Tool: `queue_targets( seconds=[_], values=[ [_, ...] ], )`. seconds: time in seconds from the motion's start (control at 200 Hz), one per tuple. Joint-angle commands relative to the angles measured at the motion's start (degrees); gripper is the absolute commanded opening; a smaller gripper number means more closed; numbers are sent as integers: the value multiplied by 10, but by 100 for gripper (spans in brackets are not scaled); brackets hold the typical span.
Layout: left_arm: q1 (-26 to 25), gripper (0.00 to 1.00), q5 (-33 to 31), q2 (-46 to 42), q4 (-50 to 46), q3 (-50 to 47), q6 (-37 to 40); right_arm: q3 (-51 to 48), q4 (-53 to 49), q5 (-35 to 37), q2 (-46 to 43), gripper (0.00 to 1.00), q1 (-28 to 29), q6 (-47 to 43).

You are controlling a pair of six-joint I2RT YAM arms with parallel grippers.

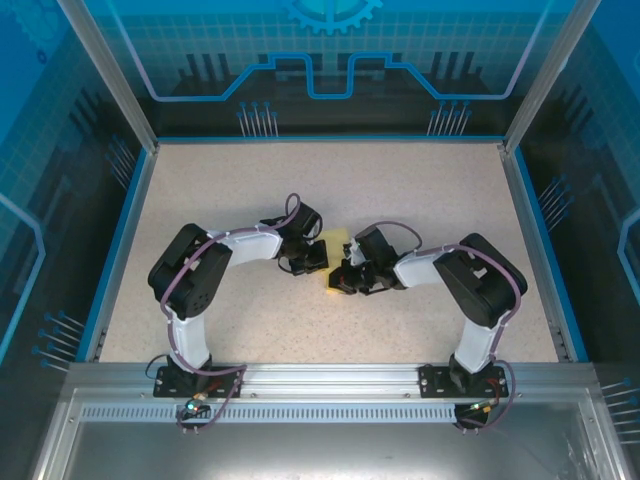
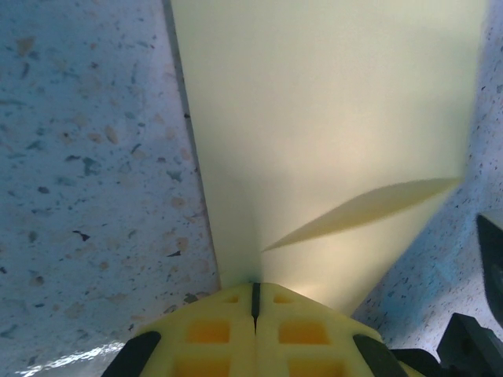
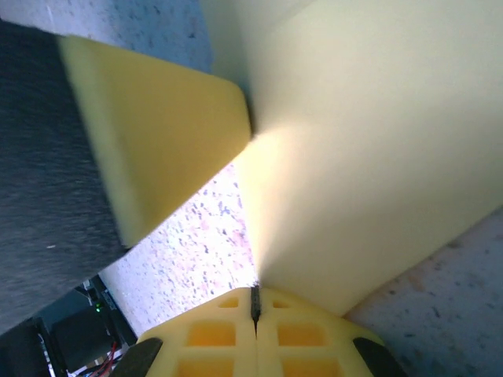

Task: Fold a paper plane with a square sheet of paper (pick it up from the middle)
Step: Third fold the triangle at the center of the table.

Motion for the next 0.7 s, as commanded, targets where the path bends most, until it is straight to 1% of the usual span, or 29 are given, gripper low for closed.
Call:
queue_targets(
  seconds=[0.0, 0.245, 0.56, 0.62, 0.695],
  values=[
    [1, 0, -51, 29, -63, -27, 6, -3, -25, -14, 15, 0, 14, -12],
    [1, 0, -53, 28, -64, -28, 5, -14, -48, -15, 1, 0, 21, -23],
    [1, 0, -55, 28, -64, -27, 5, -5, -99, -15, -44, 0, 27, -68],
    [1, 0, -55, 28, -65, -26, 5, 3, -110, -3, -51, 0, 23, -73],
    [1, 0, -55, 28, -66, -26, 7, 6, -93, 1, -59, 0, 6, -65]
  ],
)
